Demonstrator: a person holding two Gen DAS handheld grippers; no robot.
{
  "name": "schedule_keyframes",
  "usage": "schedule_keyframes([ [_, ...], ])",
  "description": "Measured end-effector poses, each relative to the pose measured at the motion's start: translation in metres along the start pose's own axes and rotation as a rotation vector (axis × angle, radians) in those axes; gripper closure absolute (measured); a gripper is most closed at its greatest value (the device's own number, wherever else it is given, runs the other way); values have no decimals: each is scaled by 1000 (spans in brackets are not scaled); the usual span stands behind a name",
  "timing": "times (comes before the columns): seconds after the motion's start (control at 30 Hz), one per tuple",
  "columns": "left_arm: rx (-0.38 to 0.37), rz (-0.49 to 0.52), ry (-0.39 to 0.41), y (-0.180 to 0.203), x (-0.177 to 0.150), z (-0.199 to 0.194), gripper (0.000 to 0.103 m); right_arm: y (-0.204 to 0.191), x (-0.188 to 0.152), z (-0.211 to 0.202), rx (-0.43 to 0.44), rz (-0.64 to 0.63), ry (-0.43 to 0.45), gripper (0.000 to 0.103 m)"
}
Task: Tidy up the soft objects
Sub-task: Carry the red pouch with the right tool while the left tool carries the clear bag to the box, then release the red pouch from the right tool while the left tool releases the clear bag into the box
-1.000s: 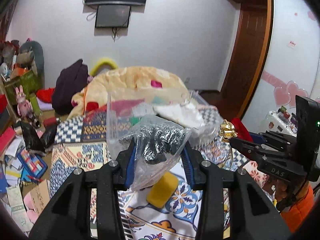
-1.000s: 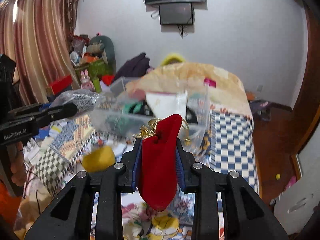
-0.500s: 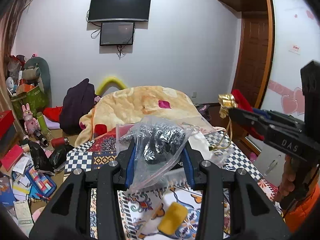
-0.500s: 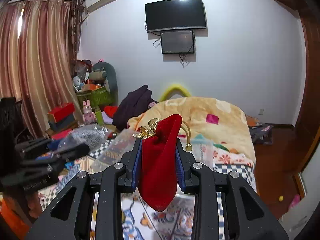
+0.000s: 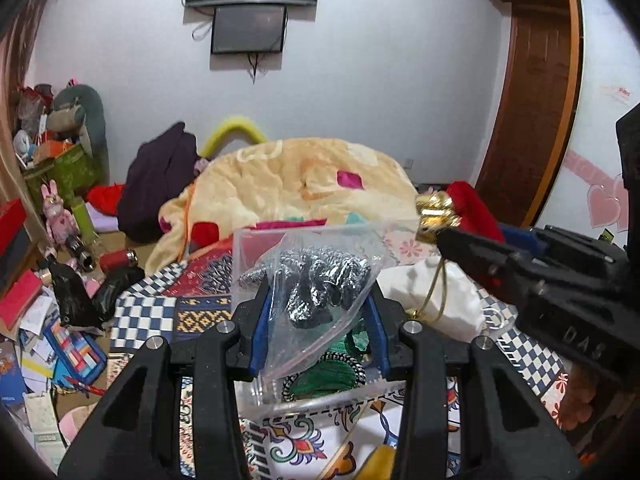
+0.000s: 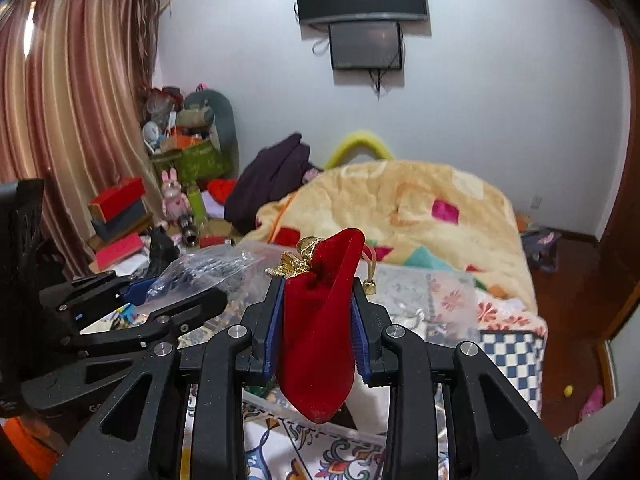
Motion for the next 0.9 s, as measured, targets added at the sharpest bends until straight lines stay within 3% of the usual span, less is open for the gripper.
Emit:
schedule_keyframes([
  [0.17, -2, 3, -58, 3, -9, 27, 62, 6, -19, 21, 1, 6, -86, 76],
  [0.4, 16, 27, -89, 7, -18, 41, 60, 13, -34, 27, -8, 18, -138, 72],
  [0.5, 6, 32, -99, 10, -19, 41, 54, 17, -39, 26, -1, 28, -159, 64],
  [0.67, -8, 12, -94, 7, -19, 31, 42, 19, -38, 17, -5, 31, -155, 53],
  [0.77, -18, 9, -73, 7, -15, 20, 41, 20, -36, 7, -13, 31, -135, 45],
  [0.9, -31, 8, -31, 9, -6, -2, 35, 19, -29, -10, -36, 8, -99, 44],
])
Point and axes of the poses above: each gripper's, at about its wrist camera, not at the fingertips, and z roughly the way its jaws point, y to its right, x to its top, the point moved 9 cm from there along z, roughly the way its jaws point, and after that the axes turned 6 degrees about x, right-handed, at the moved point
